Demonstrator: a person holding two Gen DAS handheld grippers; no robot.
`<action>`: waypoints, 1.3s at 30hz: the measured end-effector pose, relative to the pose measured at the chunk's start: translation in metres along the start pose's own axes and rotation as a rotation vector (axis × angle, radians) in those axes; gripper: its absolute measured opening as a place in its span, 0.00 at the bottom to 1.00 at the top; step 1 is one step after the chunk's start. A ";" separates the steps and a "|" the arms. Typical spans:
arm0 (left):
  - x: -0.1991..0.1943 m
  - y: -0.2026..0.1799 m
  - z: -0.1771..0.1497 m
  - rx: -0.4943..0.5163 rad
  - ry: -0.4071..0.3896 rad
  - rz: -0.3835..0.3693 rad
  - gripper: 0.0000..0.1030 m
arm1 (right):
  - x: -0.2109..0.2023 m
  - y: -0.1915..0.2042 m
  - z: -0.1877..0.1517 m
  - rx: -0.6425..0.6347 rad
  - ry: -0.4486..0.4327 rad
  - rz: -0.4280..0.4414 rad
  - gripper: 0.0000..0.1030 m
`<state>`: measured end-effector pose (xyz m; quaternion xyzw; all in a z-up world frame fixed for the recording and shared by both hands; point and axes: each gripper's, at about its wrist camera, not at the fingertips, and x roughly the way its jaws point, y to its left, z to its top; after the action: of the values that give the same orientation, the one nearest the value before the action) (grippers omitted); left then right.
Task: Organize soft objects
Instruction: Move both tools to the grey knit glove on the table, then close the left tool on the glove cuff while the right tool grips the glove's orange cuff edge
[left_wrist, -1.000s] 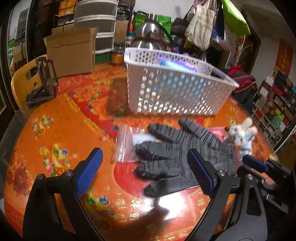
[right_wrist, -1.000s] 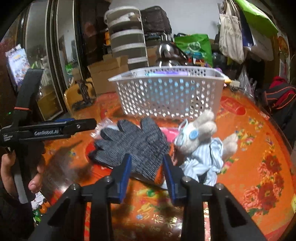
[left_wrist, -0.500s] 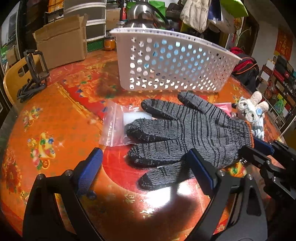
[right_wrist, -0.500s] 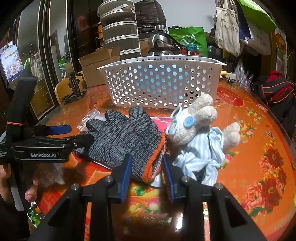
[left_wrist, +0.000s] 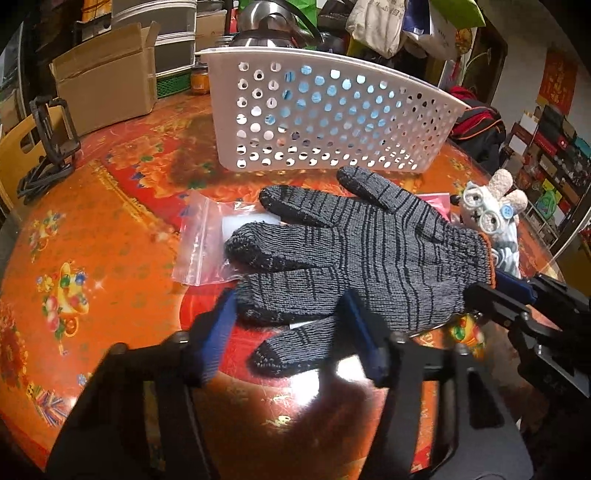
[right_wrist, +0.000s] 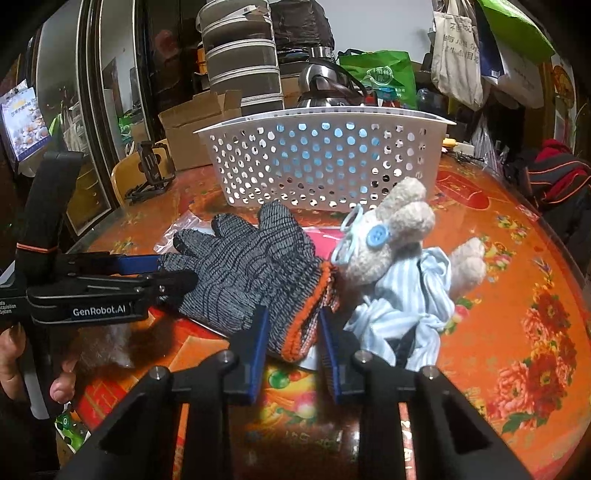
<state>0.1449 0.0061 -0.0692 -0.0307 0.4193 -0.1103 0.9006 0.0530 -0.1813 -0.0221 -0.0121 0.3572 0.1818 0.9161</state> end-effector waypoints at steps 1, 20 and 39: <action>-0.001 0.001 0.000 -0.003 -0.006 0.003 0.33 | 0.000 0.000 0.000 -0.001 0.001 0.001 0.23; 0.000 0.025 0.003 -0.129 -0.006 -0.070 0.27 | 0.002 -0.002 -0.002 -0.006 0.012 0.029 0.11; -0.003 0.017 0.000 -0.073 -0.014 0.039 0.08 | 0.002 -0.003 -0.002 -0.001 0.018 0.040 0.09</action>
<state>0.1460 0.0229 -0.0696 -0.0561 0.4172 -0.0771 0.9038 0.0540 -0.1833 -0.0247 -0.0072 0.3656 0.2000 0.9090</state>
